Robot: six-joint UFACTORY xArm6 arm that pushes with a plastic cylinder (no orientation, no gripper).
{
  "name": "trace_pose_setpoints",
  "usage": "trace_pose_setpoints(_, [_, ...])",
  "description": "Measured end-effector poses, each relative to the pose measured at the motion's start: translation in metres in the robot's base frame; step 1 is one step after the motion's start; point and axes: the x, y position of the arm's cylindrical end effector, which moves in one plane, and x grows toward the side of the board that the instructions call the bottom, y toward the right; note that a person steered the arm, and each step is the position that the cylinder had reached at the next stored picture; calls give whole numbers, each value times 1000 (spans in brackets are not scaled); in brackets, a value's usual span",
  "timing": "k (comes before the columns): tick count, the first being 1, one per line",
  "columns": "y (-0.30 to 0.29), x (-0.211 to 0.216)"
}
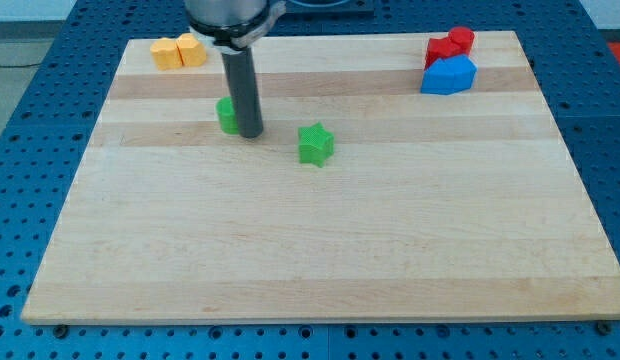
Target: Slide the green circle below the yellow blocks
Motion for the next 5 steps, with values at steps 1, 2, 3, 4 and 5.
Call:
trace_pose_setpoints(1, [-16,-16])
trace_pose_setpoints(2, [-29,-31])
trace_pose_setpoints(3, [-49,-42])
trace_pose_setpoints(4, [-57,-54])
trace_pose_setpoints(5, [-61,-64])
